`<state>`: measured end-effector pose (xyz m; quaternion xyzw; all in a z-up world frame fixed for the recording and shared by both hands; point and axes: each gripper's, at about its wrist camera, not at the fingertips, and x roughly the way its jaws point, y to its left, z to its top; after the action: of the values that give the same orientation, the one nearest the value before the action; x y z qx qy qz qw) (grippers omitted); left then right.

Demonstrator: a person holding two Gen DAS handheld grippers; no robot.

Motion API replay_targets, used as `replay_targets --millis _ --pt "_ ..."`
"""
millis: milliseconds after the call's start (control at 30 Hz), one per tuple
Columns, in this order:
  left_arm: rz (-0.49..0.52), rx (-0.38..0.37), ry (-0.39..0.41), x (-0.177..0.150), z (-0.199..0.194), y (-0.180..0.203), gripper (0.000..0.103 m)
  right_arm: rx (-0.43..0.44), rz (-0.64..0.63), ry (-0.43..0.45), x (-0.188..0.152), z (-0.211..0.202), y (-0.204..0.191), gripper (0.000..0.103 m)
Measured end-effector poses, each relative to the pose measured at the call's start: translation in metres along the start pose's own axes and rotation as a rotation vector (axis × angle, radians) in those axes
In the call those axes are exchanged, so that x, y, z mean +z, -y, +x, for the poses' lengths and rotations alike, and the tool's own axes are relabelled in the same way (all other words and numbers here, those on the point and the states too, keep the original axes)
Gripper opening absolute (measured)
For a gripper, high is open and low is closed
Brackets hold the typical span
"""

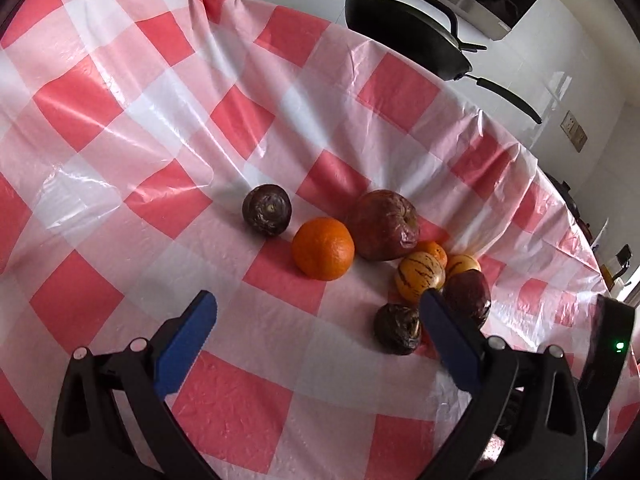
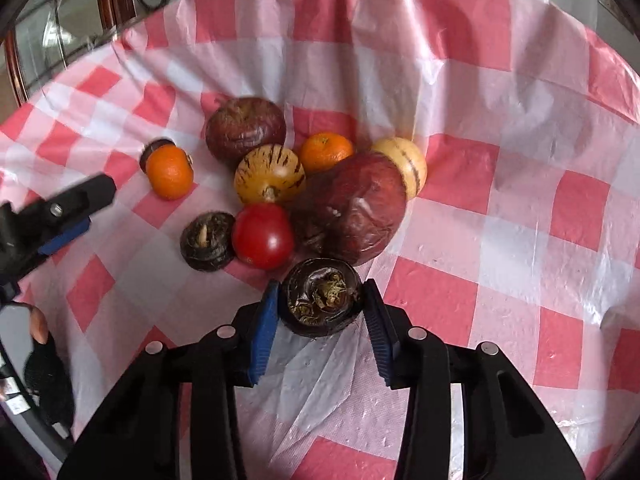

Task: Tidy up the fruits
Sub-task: 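Grasp the dark passion fruit with the right tool while the left tool grasps the orange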

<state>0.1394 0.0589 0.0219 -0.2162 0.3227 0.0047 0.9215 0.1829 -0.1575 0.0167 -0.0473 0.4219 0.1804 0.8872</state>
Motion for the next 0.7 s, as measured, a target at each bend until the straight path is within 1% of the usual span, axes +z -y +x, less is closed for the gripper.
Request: replay_targets --millis 133,167,233,267,300,333,400,467,500,533,567,600,633,700 --pt "-0.017 0.037 -0.013 0.004 0.009 0.001 0.101 0.095 0.148 0.008 -0.003 -0.001 0.028 0.042" --pt "-0.022 0.052 -0.009 0.007 0.013 0.001 0.1 0.131 0.179 0.014 -0.004 -0.001 0.034 0.042" --pt "-0.021 0.09 -0.017 0.014 0.026 0.005 0.093 0.182 0.222 0.022 -0.006 -0.002 0.042 0.042" --pt "-0.018 0.101 -0.03 0.017 0.033 0.008 0.087 0.188 0.226 0.022 -0.006 -0.001 0.043 0.042" --pt "-0.014 0.112 -0.047 0.019 0.04 0.01 0.083 0.188 0.224 0.021 -0.006 -0.001 0.042 0.042" --pt "-0.007 0.127 -0.062 0.022 0.047 0.013 0.082 0.188 0.223 0.021 -0.006 -0.002 0.042 0.042" --pt "-0.007 0.144 -0.065 0.026 0.055 0.016 0.081 0.196 0.225 0.021 -0.006 -0.002 0.041 0.042" --pt "-0.006 0.165 -0.074 0.031 0.063 0.017 0.079 0.206 0.232 0.022 -0.006 -0.003 0.042 0.042" --pt "-0.002 0.168 -0.085 0.033 0.068 0.018 0.069 0.209 0.234 0.022 -0.006 -0.003 0.042 0.042" --pt "0.008 0.172 -0.107 0.033 0.073 0.018 0.055 0.211 0.235 0.022 -0.006 -0.003 0.042 0.042" --pt "0.02 0.183 -0.112 0.034 0.074 0.019 0.051 0.213 0.236 0.022 -0.006 -0.003 0.042 0.042" --pt "0.029 0.163 -0.117 0.034 0.074 0.02 0.045 0.217 0.239 0.023 -0.006 -0.003 0.042 0.042" --pt "0.038 0.161 -0.119 0.034 0.073 0.02 0.045 0.22 0.244 0.024 -0.008 -0.002 0.043 0.042" --pt "0.023 0.139 -0.106 0.033 0.067 0.016 0.044 0.224 0.249 0.026 -0.009 -0.004 0.045 0.042"
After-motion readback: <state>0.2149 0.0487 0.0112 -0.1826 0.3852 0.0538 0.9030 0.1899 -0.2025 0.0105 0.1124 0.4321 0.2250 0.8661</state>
